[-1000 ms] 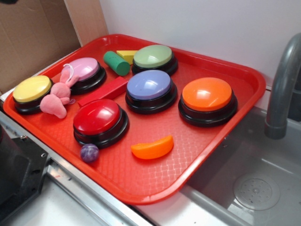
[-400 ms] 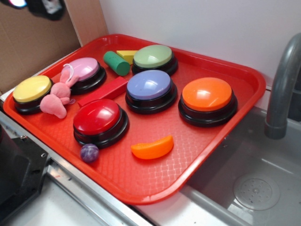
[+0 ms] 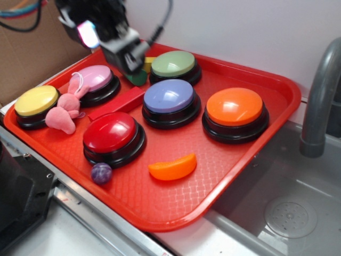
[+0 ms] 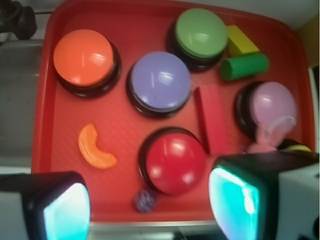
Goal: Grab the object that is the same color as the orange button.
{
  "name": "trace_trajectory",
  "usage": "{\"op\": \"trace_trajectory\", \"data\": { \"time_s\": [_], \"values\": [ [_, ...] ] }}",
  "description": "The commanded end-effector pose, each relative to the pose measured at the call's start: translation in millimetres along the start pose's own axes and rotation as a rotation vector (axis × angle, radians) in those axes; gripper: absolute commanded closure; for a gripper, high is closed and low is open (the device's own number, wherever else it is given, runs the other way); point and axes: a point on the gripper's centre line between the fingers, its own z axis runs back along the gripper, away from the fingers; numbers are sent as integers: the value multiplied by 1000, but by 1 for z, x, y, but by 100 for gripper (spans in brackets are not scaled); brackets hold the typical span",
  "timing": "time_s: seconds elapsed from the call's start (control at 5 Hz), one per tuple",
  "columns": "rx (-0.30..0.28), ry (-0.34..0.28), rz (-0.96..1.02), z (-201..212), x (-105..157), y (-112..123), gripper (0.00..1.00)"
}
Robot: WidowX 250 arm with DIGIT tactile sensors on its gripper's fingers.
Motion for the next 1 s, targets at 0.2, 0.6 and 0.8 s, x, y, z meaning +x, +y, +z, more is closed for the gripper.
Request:
{"op": "trace_trajectory", "data": {
  "time_s": [0.2, 0.6, 0.8],
  "values": [
    [-40, -18, -202, -88, 11, -43, 0],
    [-98, -34, -293, -111, 10, -66, 0],
    [-129, -58, -304, -117, 7, -72, 0]
  ]
}}
